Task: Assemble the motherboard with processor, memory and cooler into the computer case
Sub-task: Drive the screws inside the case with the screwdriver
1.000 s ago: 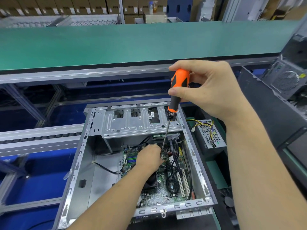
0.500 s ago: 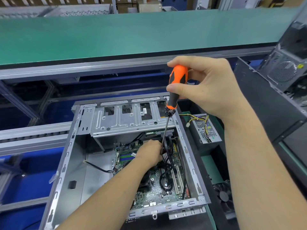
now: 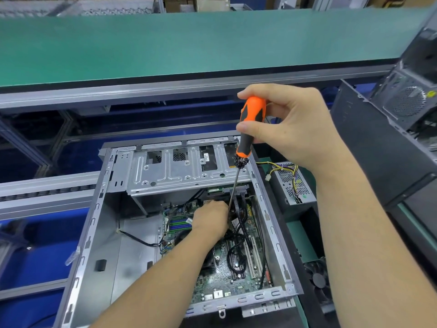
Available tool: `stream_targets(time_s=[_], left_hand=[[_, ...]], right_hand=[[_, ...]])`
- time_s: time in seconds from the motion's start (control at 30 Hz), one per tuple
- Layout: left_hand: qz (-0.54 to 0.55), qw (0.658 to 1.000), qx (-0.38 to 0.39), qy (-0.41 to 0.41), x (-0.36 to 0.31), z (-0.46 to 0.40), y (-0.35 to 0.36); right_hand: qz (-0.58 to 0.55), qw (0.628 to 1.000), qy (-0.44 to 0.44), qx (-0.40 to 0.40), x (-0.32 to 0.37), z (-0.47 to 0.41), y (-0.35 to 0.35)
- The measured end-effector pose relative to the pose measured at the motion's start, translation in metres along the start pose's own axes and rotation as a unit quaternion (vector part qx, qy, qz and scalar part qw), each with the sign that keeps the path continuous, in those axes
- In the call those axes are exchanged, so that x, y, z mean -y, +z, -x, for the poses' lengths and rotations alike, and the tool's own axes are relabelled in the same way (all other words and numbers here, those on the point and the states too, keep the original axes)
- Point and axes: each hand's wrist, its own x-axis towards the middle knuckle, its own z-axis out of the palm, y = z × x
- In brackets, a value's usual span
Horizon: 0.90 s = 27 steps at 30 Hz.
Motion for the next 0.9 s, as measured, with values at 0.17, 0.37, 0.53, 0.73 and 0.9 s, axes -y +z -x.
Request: stream_targets(time_s=[0.17,0.37,0.53,0.73,0.9], left_hand=[[-0.004,1.000,0.007,-0.002,-0.0017,-0.0001,0.0000],[0.007,1.000,0.013,0.012,0.0005,-0.0022,0.0004],[0.014,1.000,0.015,0.019,0.0020,-0.0027,0.0018],[0.038,0.999,0.003,0.018,0.0035,-0.0037,0.0038],[0.038,0.999,-0.007,0.021,0.0041,-0.0030,0.0045]], right_hand=[[0.002,1.000,0.005,0.001,-0.0016,-0.0016,0.0031],[-0.002,1.000,0.006,-0.001,-0.0017,-0.0019,0.0034],[-0.001,1.000,0.013,-0.010,-0.0014,-0.0026,0.0013],[0.001,1.000,-0.001,-0.017,0.0020,-0.0045,-0.0024],[0.004,1.000,-0.006,-0.015,0.0035,-0.0025,-0.0037]])
